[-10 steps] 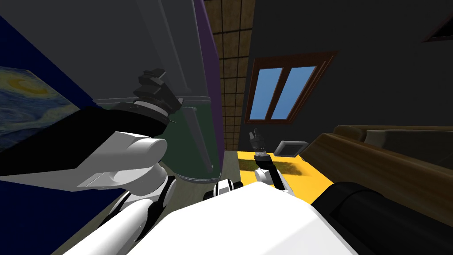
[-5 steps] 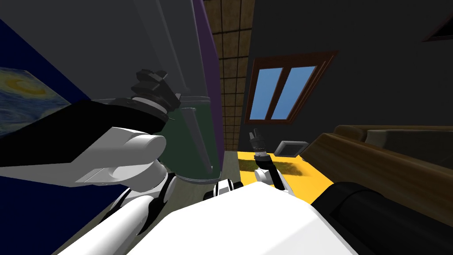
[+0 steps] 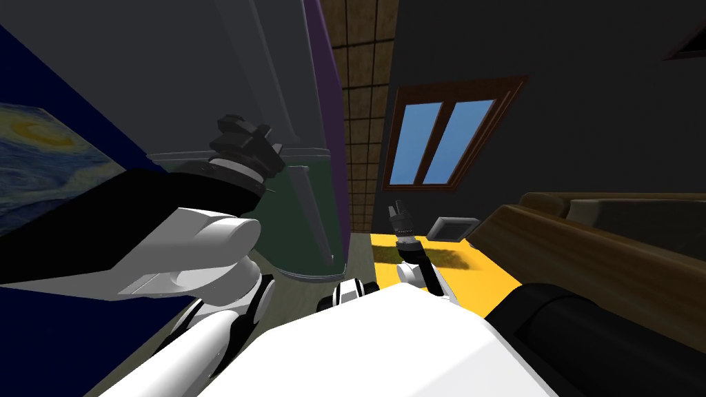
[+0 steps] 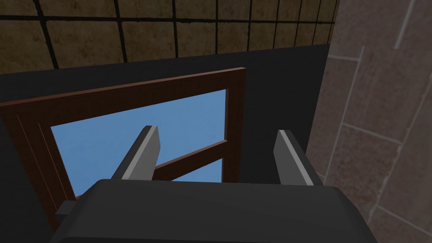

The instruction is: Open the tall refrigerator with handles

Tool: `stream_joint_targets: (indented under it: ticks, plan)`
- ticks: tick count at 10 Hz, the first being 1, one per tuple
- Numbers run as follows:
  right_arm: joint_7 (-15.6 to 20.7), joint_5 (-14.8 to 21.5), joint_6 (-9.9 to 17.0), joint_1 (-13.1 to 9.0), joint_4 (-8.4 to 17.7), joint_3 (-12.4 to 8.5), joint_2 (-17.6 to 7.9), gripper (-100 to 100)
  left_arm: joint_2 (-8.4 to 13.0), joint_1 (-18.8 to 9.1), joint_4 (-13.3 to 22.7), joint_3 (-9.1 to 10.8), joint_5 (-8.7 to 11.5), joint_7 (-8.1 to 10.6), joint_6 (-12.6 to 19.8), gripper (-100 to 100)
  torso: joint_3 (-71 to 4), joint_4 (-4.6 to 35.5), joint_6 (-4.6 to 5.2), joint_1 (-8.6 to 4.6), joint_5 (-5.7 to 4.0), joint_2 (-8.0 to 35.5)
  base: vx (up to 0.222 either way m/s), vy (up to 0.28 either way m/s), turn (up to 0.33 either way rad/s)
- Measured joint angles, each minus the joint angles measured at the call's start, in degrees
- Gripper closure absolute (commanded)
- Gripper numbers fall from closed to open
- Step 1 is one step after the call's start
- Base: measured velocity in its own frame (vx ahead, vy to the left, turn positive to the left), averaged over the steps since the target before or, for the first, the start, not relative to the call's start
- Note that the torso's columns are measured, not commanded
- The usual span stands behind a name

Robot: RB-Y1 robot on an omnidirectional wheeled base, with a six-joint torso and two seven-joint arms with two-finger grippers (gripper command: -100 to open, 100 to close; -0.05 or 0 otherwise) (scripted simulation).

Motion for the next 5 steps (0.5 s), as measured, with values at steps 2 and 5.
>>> stream_joint_targets:
  ticks: [2,5]
  plan:
    - [0.0,0.0,0.0,0.0,0.0,0.0,0.0,0,0.3,-1.1,-0.4,-1.11,2.0,1.26,0.9,100,0.0,0.3,-0.40,0.40,0.33,0.2,-0.177,0.250,-0.071]
    - [0.0,0.0,0.0,0.0,0.0,0.0,0.0,0,0.3,-2.5,-1.2,-2.90,4.0,3.24,2.1,100,-0.4,0.4,-0.40,0.18,0.22,-0.3,-0.151,0.242,-0.048]
